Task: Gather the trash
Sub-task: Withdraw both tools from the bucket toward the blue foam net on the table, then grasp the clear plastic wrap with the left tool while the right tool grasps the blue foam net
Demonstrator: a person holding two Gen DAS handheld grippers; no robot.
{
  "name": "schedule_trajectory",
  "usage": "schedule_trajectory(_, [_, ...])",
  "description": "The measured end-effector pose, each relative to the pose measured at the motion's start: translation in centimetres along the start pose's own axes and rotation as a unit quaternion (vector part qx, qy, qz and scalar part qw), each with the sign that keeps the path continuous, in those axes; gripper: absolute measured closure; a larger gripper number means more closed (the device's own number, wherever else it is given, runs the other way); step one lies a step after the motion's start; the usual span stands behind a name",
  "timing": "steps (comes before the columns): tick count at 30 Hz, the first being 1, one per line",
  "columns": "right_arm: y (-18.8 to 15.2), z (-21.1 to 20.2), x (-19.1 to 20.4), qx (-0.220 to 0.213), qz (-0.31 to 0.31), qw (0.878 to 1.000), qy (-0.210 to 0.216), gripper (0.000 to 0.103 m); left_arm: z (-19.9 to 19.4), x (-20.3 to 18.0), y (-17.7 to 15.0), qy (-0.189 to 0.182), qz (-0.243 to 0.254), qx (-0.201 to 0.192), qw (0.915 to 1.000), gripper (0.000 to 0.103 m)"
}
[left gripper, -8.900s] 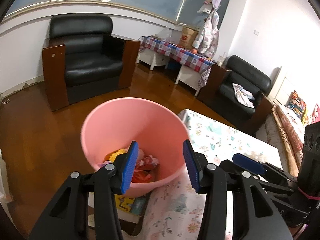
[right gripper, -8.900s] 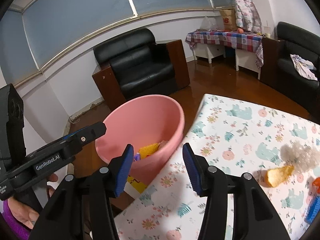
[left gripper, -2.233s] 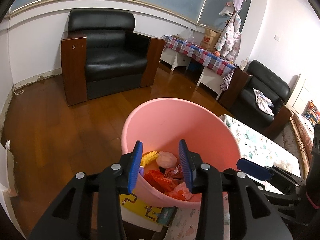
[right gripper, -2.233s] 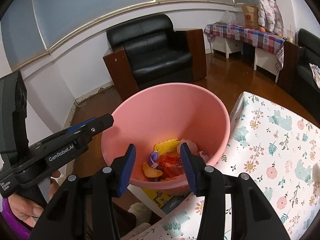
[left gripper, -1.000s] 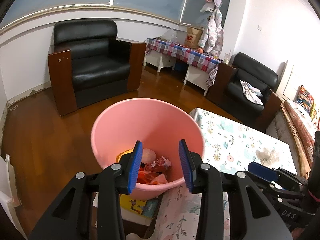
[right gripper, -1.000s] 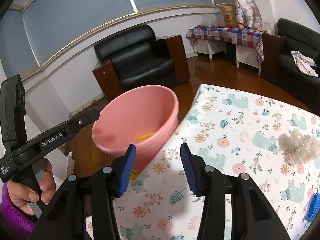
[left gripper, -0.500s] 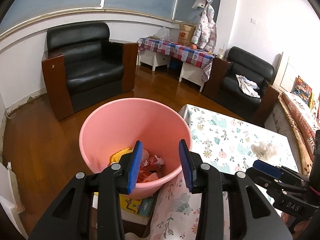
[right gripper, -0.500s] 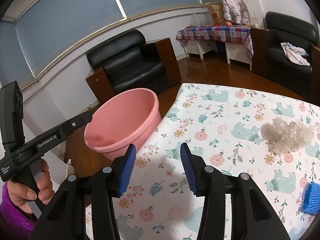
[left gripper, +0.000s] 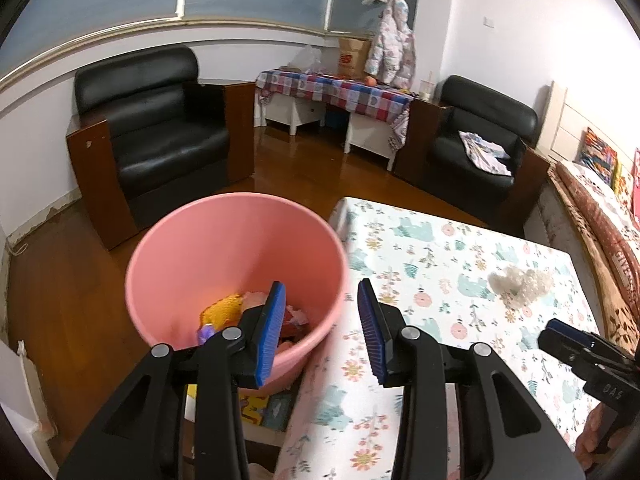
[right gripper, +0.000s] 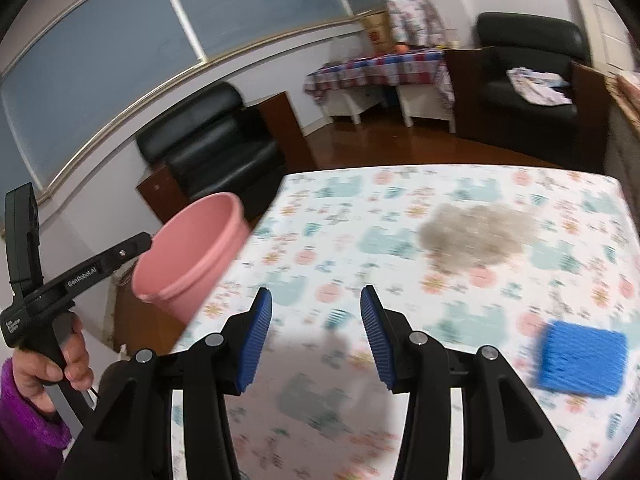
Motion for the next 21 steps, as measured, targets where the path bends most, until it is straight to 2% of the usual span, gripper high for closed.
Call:
schedule_trajectory(7, [-0.3,-3.6,-6.3,-0.024,0.043,0.997,-0.054,0.057,1.4,-4.8,-0.3,-0.044,0.018,0.004,0.9988,0.065])
schedule_trajectory(12, [-1.8,-5.4,-10.5,-0.022,0.079,0.993,-0.084,0.057,1.9,-9.0,-0.7,-0.072,0.053,0.005,0.996,0.065])
schedule_trajectory(21, [-3.5,-5.4,-15.4,-0.003,0.14,0.984,-0.11,0.057,3.3,-13.1,-1.7,-0.101,0.084,0.02,0.9911,0.065])
Point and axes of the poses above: each gripper's, at about its wrist camera, not at the fingertips, and z roughly the way its jaws point, x to its left, y to its top, the point moved 10 cm from there along z, roughly the way its jaws point, and after that the axes turned 5 degrees about z, right-handed, at the moved point
